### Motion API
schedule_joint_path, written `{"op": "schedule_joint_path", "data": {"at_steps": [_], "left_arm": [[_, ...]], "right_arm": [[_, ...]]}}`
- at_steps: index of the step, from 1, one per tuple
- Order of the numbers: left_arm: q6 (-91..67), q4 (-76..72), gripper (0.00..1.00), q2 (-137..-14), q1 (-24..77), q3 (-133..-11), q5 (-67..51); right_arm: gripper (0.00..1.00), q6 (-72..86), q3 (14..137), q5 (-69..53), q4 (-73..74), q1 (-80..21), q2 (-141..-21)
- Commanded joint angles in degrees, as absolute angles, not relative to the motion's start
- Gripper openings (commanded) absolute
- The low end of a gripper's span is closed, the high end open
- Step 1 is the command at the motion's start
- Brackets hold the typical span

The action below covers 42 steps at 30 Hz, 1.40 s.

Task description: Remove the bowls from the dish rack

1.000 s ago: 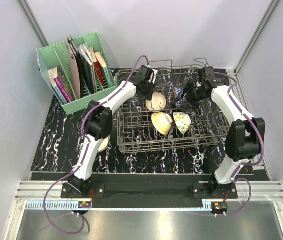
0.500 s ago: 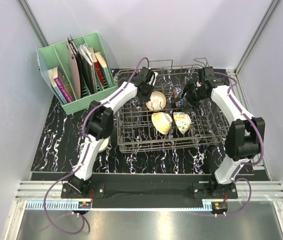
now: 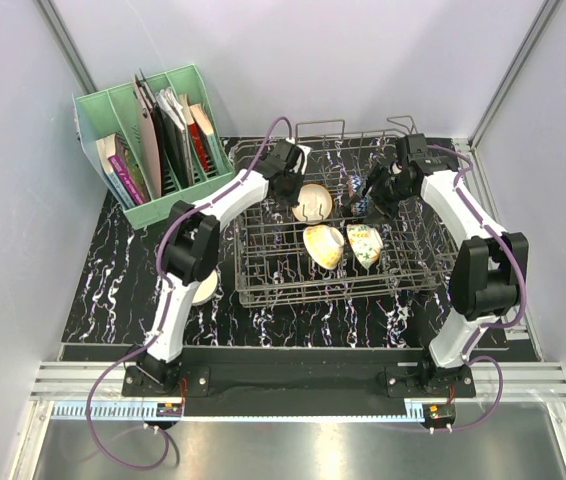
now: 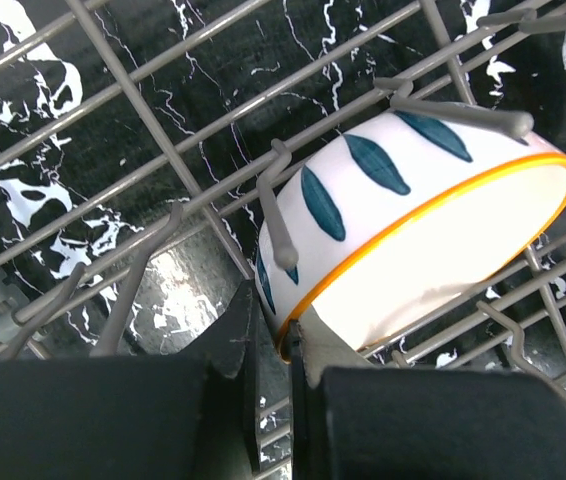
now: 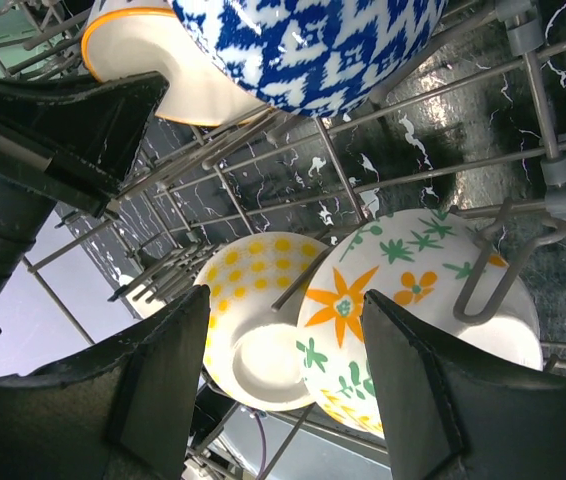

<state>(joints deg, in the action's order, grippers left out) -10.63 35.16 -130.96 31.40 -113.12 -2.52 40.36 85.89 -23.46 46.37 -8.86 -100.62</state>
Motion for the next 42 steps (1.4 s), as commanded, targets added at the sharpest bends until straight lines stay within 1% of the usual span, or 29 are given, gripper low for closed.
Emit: {"op": "schedule_joint_path", "data": {"at_steps": [1, 4, 15, 25, 30, 34, 42], "left_arm": [[-14.9, 25.8, 0.00, -118.4, 31.4, -111.9, -13.4], [-14.9, 23.3, 0.00, -116.6, 31.4, -110.0, -13.8], [-14.2, 22.9, 0.00, -116.5, 31.4, -113.4, -15.1], [-17.4, 22.7, 0.00, -113.6, 32.3, -114.4, -18.7], [-19.0, 21.9, 0.00, -112.0, 34.3, -114.4, -19.3], [-18.9, 21.3, 0.00, -111.6, 34.8, -114.8, -19.5], [-18.0, 22.6, 0.00, -111.8, 34.7, -115.8, -18.1]], "right_arm": [[0.70, 40.7, 87.3, -23.2, 45.9, -8.5, -101.7], [0.70, 40.7, 87.3, -22.9, 45.8, -8.6, -102.1], [0.71, 40.7, 87.4, -20.9, 44.8, -8.6, -103.7], [0.69, 43.9, 88.9, -16.7, 42.5, -8.5, -108.5], [0.68, 46.6, 90.2, -17.5, 40.2, -8.6, -112.5], [0.66, 48.5, 89.0, -17.0, 37.1, -8.6, -112.8], [0.66, 49.7, 89.2, -18.2, 35.9, -8.8, -114.4]]}}
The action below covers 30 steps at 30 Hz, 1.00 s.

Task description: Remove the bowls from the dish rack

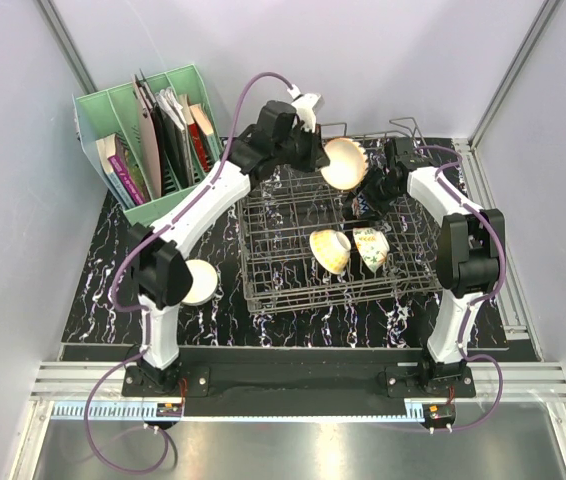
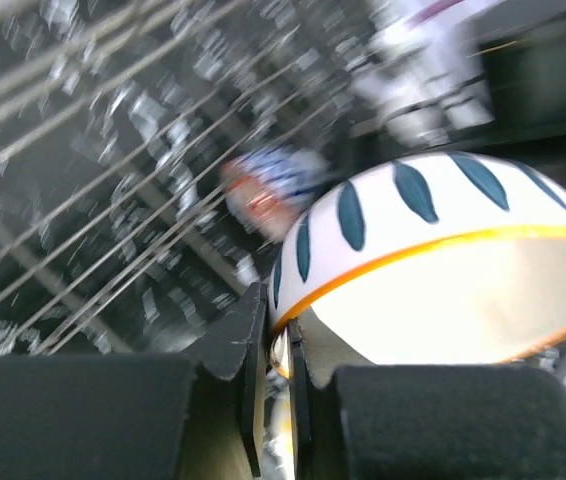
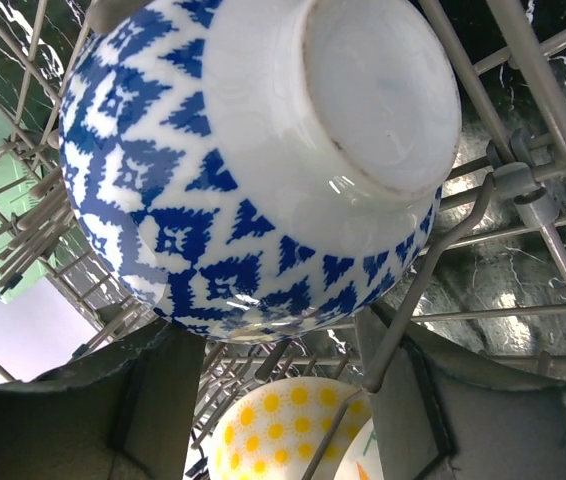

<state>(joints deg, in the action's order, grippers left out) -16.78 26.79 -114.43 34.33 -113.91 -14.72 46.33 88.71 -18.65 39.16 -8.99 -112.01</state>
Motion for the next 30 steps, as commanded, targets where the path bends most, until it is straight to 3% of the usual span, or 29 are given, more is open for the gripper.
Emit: {"op": "schedule_joint_path", "data": {"at_steps": [1, 10, 17, 23, 30], "left_arm": [[-17.9, 22.7, 0.00, -111.5, 34.8, -115.3, -17.9], [-18.0, 23.5, 0.00, -106.3, 32.5, -109.0, -16.3], [-16.3, 27.4, 0.00, -94.0, 29.8, -98.5, -11.7], [-14.1, 39.7, 0.00, -84.7, 27.3, -94.7, -5.2], [-17.0, 47.9, 0.00, -72.0, 19.9, -81.9, -0.8]], "right_arm": [[0.66, 49.7, 89.1, -18.3, 36.0, -8.8, -114.3], [0.68, 50.0, 88.8, -19.2, 36.1, -8.8, -111.4], [0.69, 50.8, 90.5, -20.0, 36.1, -8.8, -108.1], [0.70, 51.2, 92.1, -20.5, 36.3, -8.7, -106.6], [0.70, 51.8, 92.6, -21.8, 36.3, -8.7, -104.9]]}}
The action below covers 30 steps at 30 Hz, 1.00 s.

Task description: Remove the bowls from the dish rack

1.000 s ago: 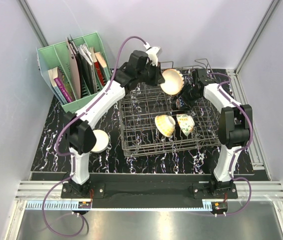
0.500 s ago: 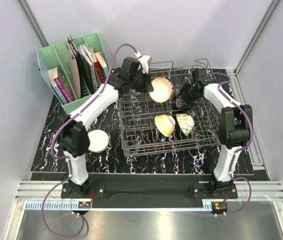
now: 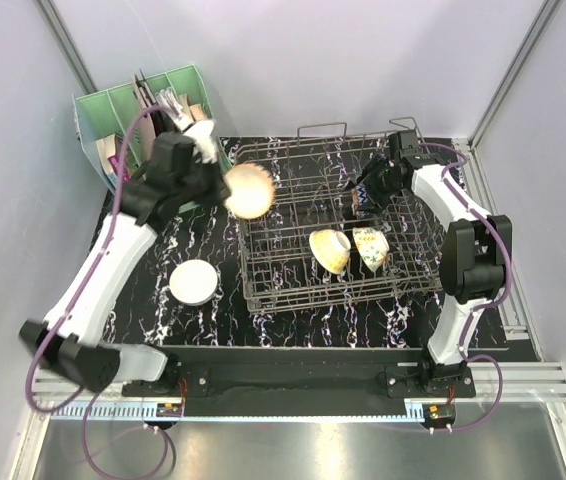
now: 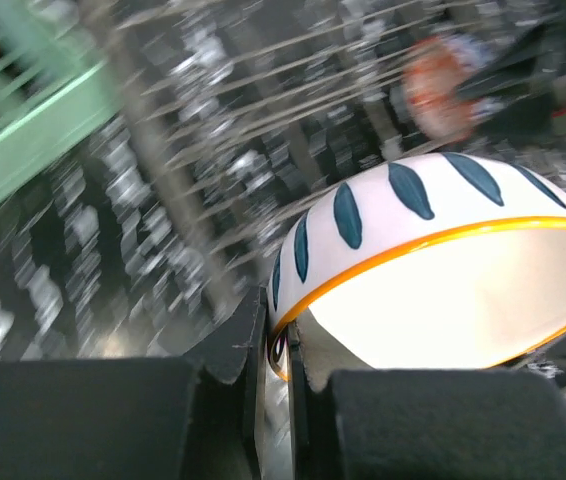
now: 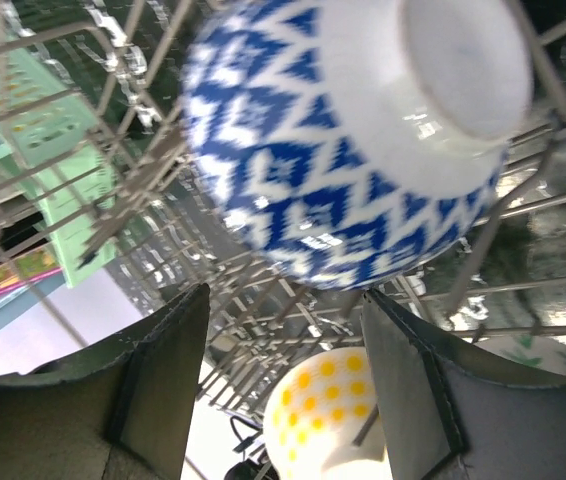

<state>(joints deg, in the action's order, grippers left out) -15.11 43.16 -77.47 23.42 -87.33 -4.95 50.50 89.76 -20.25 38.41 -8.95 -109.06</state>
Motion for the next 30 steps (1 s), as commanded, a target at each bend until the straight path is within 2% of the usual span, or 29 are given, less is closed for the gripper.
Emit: {"op": "schedule_joint_path", "data": {"at_steps": [1, 15, 30], "left_arm": [[-17.4, 48.6, 0.00, -70.0, 18.5, -80.9, -0.6], [-21.1, 56.8, 0.00, -58.1, 13.5, -69.0, 2.7], [-23.9, 61.6, 0.00, -57.0, 8.6, -58.9, 1.8]], "right_arm": [[0.70, 51.8, 92.6, -21.8, 36.3, -8.7, -104.9], [0.71, 51.4, 92.0, -22.7, 36.2, -8.7, -106.1], [0.70, 51.2, 91.8, -23.4, 36.2, -8.7, -106.9]]}}
